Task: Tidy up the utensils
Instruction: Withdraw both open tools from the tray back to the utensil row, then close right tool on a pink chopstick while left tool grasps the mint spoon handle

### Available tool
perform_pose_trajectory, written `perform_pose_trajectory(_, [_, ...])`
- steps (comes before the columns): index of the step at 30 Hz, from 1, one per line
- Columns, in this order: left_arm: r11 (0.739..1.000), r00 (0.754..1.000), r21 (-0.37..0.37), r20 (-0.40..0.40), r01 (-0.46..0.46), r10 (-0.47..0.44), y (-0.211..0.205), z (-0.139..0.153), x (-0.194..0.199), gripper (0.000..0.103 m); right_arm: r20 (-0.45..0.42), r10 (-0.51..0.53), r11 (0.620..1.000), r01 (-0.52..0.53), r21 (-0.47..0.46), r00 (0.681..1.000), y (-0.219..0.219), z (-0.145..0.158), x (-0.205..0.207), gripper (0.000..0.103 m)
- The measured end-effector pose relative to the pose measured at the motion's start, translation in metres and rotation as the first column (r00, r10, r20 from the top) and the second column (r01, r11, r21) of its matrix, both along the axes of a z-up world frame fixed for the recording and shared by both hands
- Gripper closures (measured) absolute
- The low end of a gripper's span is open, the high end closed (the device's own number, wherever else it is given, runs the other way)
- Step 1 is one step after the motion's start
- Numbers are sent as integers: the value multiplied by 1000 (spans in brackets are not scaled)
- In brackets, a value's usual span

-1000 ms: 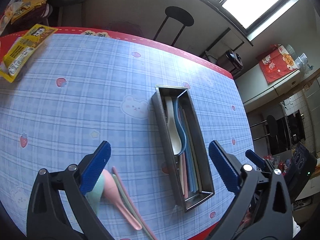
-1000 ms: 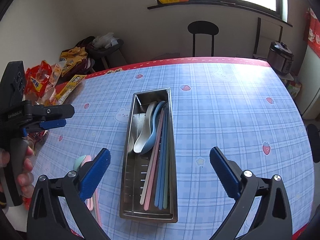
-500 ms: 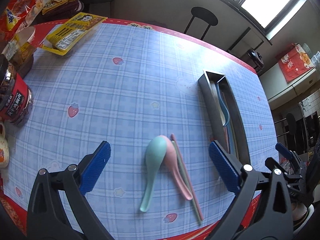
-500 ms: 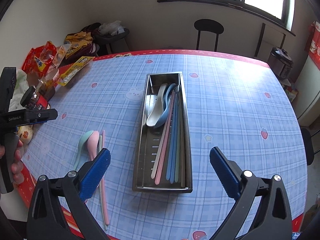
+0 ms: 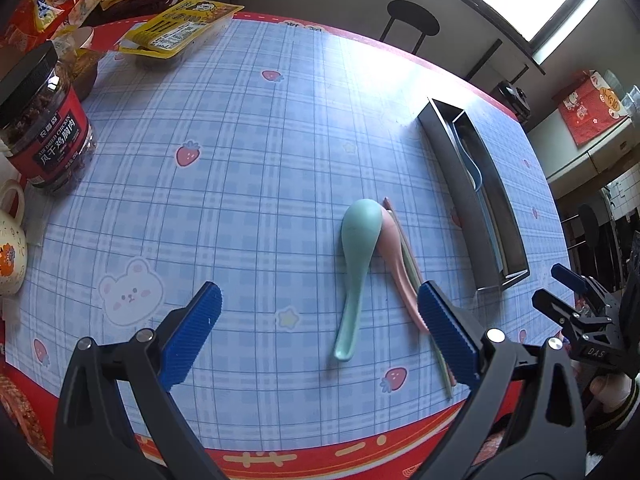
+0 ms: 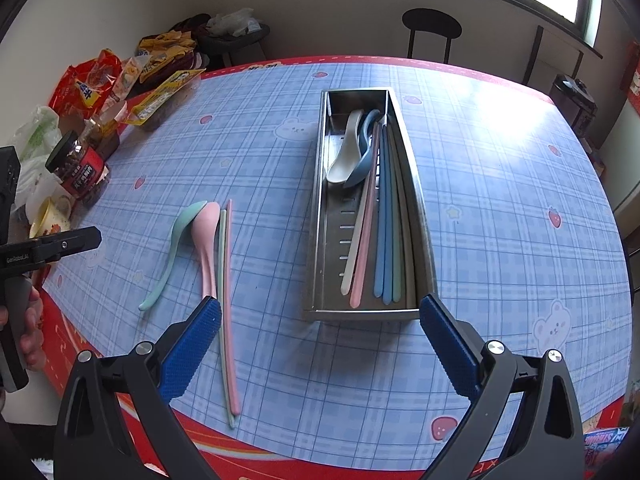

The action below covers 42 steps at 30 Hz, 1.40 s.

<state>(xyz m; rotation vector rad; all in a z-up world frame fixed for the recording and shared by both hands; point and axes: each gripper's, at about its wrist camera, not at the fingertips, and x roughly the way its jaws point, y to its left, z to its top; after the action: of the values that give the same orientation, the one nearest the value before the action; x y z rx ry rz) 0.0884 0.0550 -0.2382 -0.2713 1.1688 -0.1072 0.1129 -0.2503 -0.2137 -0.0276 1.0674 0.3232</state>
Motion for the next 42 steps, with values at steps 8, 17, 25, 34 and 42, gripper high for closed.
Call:
perform_pose_trajectory(8, [1000, 1000, 7, 17, 26, -26, 6, -11, -13, 6, -53, 78, 997, -78, -8, 996, 22, -14, -6, 33])
perform_pose_trajectory(17, [996, 995, 9, 47, 90, -91, -5, -17, -14, 19, -111, 201, 979, -203, -11, 973, 52, -28, -2, 81])
perform_pose_trajectory(25, [997, 996, -16, 29, 80, -79, -1, -32, -10, 33, -178, 323, 940, -337, -56, 930, 87, -52, 2, 96])
perform_pose_trajectory(34, [998, 998, -30, 9, 59, -58, 4, -43, -12, 34, -208, 339, 930, -360, -71, 917, 104, -68, 11, 96])
perform_pose_trajectory(42, [997, 998, -41, 1, 67, -67, 0, -48, -12, 34, -204, 332, 934, -352, -68, 921, 106, -69, 13, 96])
